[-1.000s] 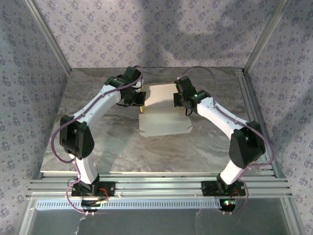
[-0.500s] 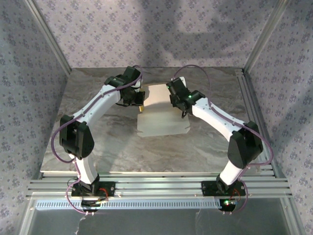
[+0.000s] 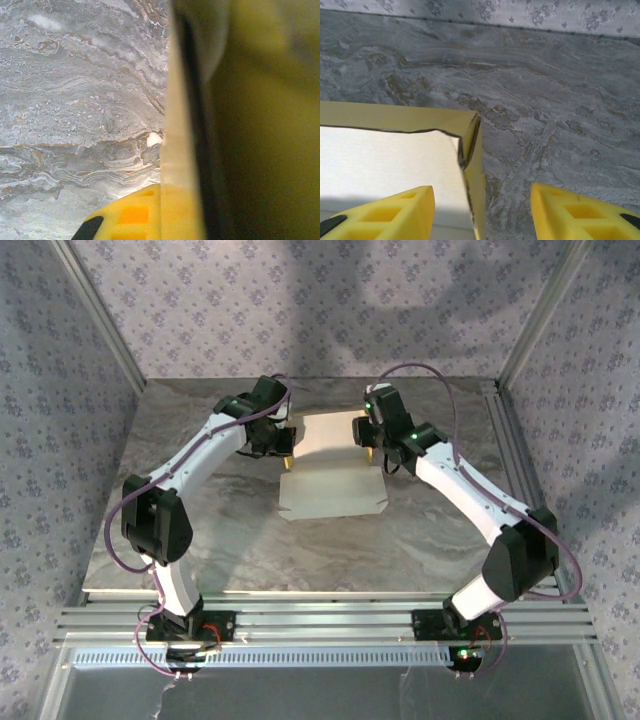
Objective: Fold the paper box
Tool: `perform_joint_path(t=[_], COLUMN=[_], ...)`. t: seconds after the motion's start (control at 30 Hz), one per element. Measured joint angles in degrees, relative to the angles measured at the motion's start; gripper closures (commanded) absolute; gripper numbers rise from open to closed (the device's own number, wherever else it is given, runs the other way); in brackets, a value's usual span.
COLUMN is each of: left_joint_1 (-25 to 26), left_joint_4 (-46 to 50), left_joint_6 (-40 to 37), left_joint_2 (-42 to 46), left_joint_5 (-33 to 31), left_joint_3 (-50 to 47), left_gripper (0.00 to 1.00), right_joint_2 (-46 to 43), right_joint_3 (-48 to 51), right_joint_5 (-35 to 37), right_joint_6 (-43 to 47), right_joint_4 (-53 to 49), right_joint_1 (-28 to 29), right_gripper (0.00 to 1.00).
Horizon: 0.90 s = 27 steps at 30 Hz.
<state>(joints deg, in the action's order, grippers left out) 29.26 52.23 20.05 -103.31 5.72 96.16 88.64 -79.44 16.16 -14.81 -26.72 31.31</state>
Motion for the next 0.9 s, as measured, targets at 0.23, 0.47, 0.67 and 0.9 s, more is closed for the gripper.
perform_joint_path(t=[0.23,0.47,0.67,0.9], left_joint_1=[0.00,0.07,-0.02,-0.55], left_joint_4=[0.20,-0.13,0.31,3.69], left_joint_6=[0.00,-0.02,-0.04,-2.60], left_joint_2=[0.00,0.00,-0.13,-5.01], left_joint_5=[0.00,0.22,-0.04,-0.42], left_joint_3=[0.00,0.02,0.02,3.89], left_gripper=[1.00,1.00,1.00,1.00], right_joint_2=[4.11,6.73,6.32,-3.48], right_joint_3=[-0.85,-3.43,-3.30,0.92], right_joint_5=[-0.09,3.76,5.11,-0.24], right_joint_6=[-0.55,-0.61,-0.94,-1.53], right_joint_4=[-0.28,-1.88,-2.45,-1.49], right_joint_1=[-0.55,0.31,0.98,-1.84], right_gripper=[0.73,1.00,0.51,0.47])
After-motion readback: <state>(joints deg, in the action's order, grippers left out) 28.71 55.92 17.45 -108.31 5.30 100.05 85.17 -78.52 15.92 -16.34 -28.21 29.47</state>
